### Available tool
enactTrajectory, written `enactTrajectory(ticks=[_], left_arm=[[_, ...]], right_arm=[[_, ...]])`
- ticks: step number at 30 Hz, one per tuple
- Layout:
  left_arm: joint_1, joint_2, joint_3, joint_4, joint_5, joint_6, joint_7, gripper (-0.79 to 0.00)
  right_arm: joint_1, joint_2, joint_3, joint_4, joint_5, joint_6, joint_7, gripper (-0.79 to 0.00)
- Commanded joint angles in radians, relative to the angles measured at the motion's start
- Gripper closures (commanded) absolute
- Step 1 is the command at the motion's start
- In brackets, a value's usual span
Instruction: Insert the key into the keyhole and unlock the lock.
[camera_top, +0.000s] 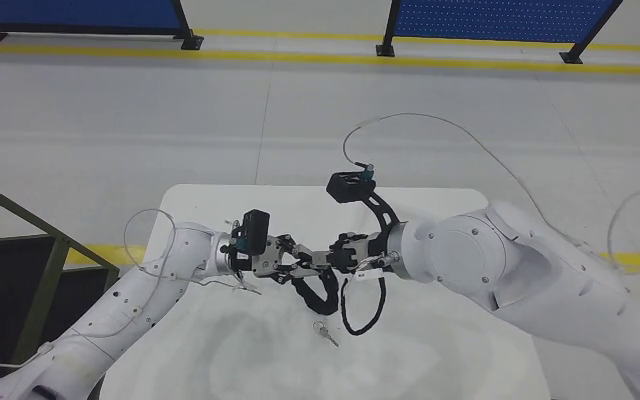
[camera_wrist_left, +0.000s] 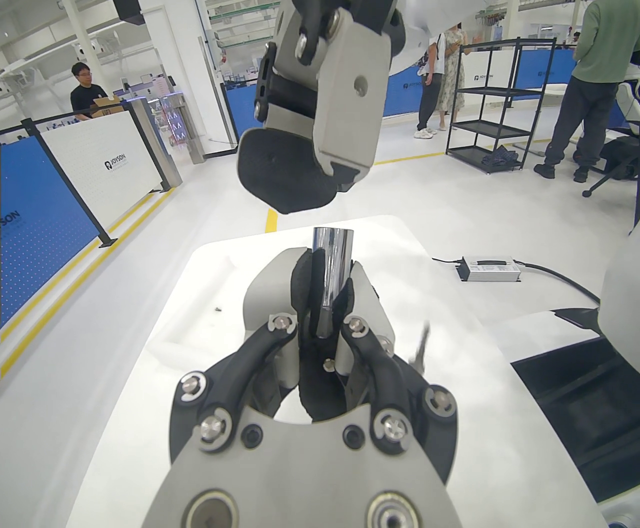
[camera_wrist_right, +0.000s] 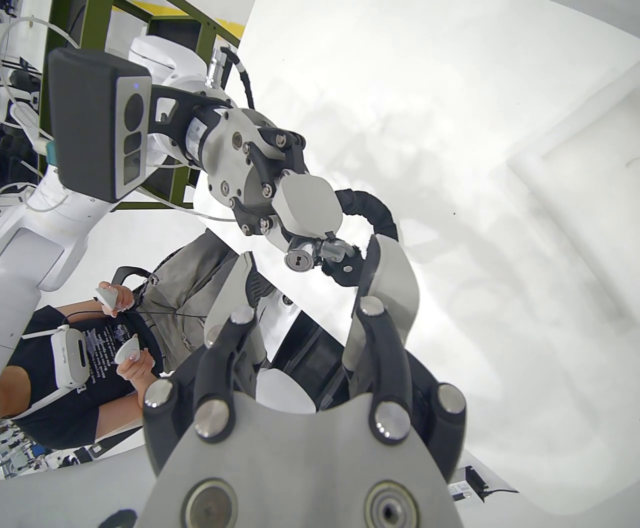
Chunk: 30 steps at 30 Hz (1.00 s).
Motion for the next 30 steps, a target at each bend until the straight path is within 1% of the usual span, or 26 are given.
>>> enactTrajectory(ticks=[1, 2, 3, 10, 15, 21, 27, 29, 30], left_arm=[[-0.001, 0.000, -0.003, 0.013, -0.003, -0.002, -0.002, 0.000], [-0.002, 0.000, -0.005, 0.022, -0.002, -0.003, -0.002, 0.000], [-0.002, 0.000, -0.008, 0.030, 0.001, -0.002, -0.002, 0.000], [0.001, 0.011, -0.034, 0.054, 0.000, -0.010, -0.010, 0.000], [0.016, 0.034, -0.059, 0.046, 0.002, -0.012, -0.012, 0.000], [0.045, 0.078, -0.097, 0.016, -0.002, -0.012, -0.012, 0.000], [0.073, 0.126, -0.119, -0.029, -0.007, -0.012, -0.012, 0.000], [0.083, 0.147, -0.122, -0.053, -0.012, -0.012, -0.012, 0.000], [0.085, 0.153, -0.125, -0.056, -0.013, -0.012, -0.012, 0.000]], right_arm=[[-0.004, 0.002, 0.011, 0.007, 0.000, -0.008, -0.001, -0.643], [-0.007, 0.003, 0.016, 0.010, -0.001, -0.015, 0.002, -0.757], [-0.010, 0.005, 0.023, 0.015, -0.005, -0.025, 0.004, -0.785], [-0.060, 0.030, 0.064, 0.044, -0.046, -0.132, 0.044, -0.785], [-0.126, 0.055, 0.088, 0.045, -0.091, -0.237, 0.087, -0.785], [-0.206, 0.074, 0.060, 0.073, -0.207, -0.425, 0.157, -0.785], [-0.247, 0.068, -0.001, 0.118, -0.327, -0.638, 0.189, -0.785], [-0.259, 0.063, -0.027, 0.129, -0.402, -0.686, 0.186, -0.785], [-0.263, 0.061, -0.034, 0.130, -0.418, -0.693, 0.180, -0.785]])
